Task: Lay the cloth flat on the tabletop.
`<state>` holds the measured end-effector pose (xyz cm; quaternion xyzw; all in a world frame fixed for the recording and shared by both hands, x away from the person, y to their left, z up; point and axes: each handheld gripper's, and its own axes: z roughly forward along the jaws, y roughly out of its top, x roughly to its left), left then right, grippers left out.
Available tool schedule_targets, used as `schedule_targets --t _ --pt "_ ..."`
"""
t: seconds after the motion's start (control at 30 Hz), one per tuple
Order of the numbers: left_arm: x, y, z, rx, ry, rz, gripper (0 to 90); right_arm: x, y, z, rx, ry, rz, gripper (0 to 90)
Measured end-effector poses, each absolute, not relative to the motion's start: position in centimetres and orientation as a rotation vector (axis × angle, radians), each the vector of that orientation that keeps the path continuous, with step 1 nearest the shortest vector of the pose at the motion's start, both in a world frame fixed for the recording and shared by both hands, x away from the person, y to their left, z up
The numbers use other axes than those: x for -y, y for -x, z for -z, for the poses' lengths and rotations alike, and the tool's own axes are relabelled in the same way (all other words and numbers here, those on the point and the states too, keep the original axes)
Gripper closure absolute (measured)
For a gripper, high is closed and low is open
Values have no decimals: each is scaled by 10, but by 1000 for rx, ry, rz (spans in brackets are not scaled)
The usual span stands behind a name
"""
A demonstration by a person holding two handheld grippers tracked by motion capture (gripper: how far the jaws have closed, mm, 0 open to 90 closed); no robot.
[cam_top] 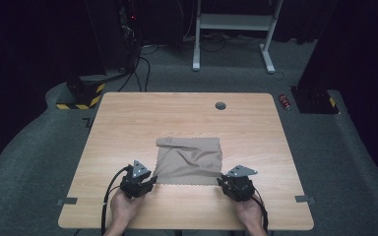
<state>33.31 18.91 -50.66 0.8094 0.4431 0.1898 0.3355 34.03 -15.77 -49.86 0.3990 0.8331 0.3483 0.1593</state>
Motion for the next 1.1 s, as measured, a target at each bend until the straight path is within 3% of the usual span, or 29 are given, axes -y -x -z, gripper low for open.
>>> schedule_targets --t 0.07,0.17,0.23,0.27,0.37,0.7,1.1 --pt "-187 -334 509 -1157 -2123 -479 657 155 -341 503 -2400 -1123 -975 746" --pt "-186 -333 513 -1148 -2135 -486 747 152 -345 510 -2407 -1151 -965 757" --pt "-185 -332 515 -1123 -2154 -495 777 150 -344 515 -2397 -1118 -934 797" --pt "-185 -330 516 -1113 -2151 -482 837 150 -343 515 -2407 -1107 -938 876" --pt "-185 -330 515 -1116 -2155 -480 893 149 -340 515 -2415 -1089 -929 892" --pt "-184 -318 506 -1062 -2179 -440 900 160 -321 497 -2436 -1034 -962 900" --pt "-184 -292 508 -1045 -2250 -364 900 163 -302 503 -2517 -1004 -955 898"
